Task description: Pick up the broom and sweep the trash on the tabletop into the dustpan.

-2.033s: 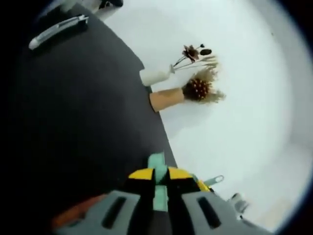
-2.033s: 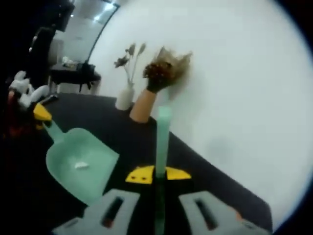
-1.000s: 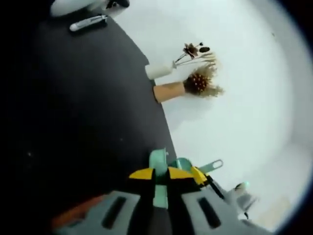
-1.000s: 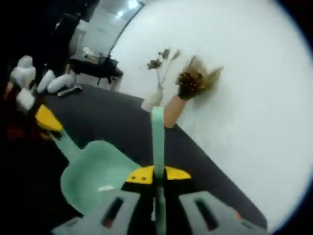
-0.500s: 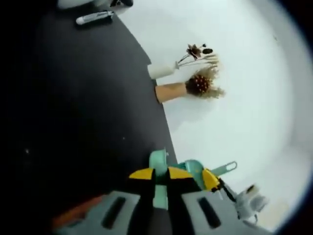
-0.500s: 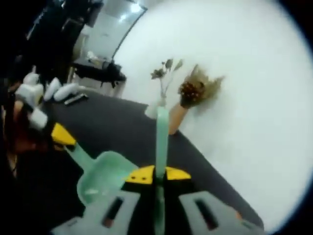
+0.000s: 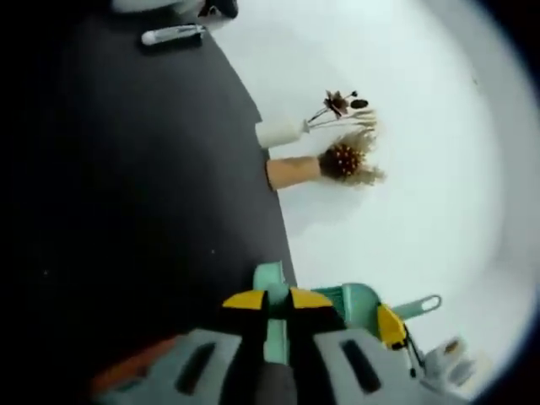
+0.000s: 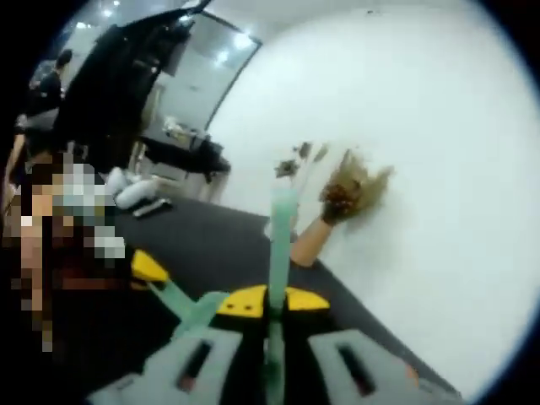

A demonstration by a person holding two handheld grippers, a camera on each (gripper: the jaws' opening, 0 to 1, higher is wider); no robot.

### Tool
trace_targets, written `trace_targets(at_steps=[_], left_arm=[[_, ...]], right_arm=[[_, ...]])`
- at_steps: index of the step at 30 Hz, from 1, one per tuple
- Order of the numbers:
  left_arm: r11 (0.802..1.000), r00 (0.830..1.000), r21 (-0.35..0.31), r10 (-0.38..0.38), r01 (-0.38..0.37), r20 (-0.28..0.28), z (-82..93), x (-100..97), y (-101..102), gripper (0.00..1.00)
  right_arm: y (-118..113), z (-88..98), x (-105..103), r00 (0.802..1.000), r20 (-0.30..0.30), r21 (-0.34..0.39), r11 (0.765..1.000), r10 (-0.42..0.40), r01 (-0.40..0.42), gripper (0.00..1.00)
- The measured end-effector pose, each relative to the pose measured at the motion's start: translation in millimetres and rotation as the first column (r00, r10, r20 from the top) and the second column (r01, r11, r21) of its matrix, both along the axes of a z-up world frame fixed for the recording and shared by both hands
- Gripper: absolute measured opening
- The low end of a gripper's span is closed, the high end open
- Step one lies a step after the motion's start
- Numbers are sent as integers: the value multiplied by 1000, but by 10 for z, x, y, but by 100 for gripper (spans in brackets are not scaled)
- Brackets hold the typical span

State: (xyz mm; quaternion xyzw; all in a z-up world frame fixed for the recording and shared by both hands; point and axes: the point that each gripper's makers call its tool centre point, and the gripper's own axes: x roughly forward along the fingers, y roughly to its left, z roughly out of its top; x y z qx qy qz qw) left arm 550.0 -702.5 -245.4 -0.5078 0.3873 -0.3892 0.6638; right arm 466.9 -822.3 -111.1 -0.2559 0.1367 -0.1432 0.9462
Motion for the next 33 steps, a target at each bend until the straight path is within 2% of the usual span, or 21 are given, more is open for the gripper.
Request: trace_targets(at_steps=[3, 4, 8, 13, 14, 15, 16, 20, 22, 23, 24, 25, 28, 29, 30, 33], left_arm=[[1000, 1000, 5, 1, -1, -1, -2, 95, -82, 9], [1000, 1000, 5, 3, -3, -1, -1, 128, -108, 9], [1000, 1000, 4, 7, -7, -3, 7, 253, -234, 9], [1000, 1000, 12, 7, -6, -9, -36, 427, -423, 9], [1000, 1000, 11, 1, -1, -13, -41, 443, -461, 9], [1000, 1000, 10, -3, 3, -16, -36, 465, -502, 9], [1000, 1000, 13, -1, 1, -17, -38, 481, -526, 9], [1000, 1000, 20, 1, -1, -16, -54, 521, -572, 9], [1000, 1000, 18, 5, -4, -15, -63, 490, -564, 9], [1000, 1000, 15, 5, -5, -4, -58, 471, -560, 9], [1000, 1000, 12, 5, -5, 11, -56, 451, -553, 9], [1000, 1000, 9, 6, -6, 16, -53, 443, -554, 9], [1000, 1000, 13, 10, -10, 24, -56, 392, -545, 9], [1000, 1000, 14, 11, -11, 25, -53, 363, -548, 9], [1000, 1000, 15, 11, -12, 26, -55, 346, -549, 9], [1000, 1000, 15, 11, -12, 30, -55, 308, -545, 9]], right_arm=[[-424, 15, 19, 998, 9, 33, 997, -69, 69, 6], [-643, -6, 98, 996, -12, 48, 995, -89, 90, 6], [-1113, -181, 322, 989, -55, 76, 987, -140, 144, 7], [-1402, -504, 527, 986, -50, 165, 973, -158, 164, 7], [-1419, -565, 558, 987, -57, 147, 977, -149, 156, 7], [-1473, -580, 557, 986, -55, 93, 982, -158, 162, 7], [-1484, -569, 554, 987, -36, 62, 985, -158, 160, 7], [-1522, -574, 574, 988, -32, 108, 982, -151, 154, 6], [-1516, -635, 591, 988, -40, 115, 982, -146, 150, 7], [-1514, -687, 608, 988, -55, 111, 983, -144, 149, 7], [-1539, -663, 668, 988, -64, 108, 984, -137, 143, 7], [-1481, -663, 693, 992, -55, 106, 987, -112, 117, 7], [-1323, -704, 696, 992, -87, 70, 992, -94, 101, 7], [-1268, -706, 709, 993, -90, 69, 994, -83, 89, 7], [-1333, -686, 766, 993, -89, 76, 994, -72, 79, 7], [-1191, -676, 846, 994, -100, 86, 995, -33, 41, 7]])
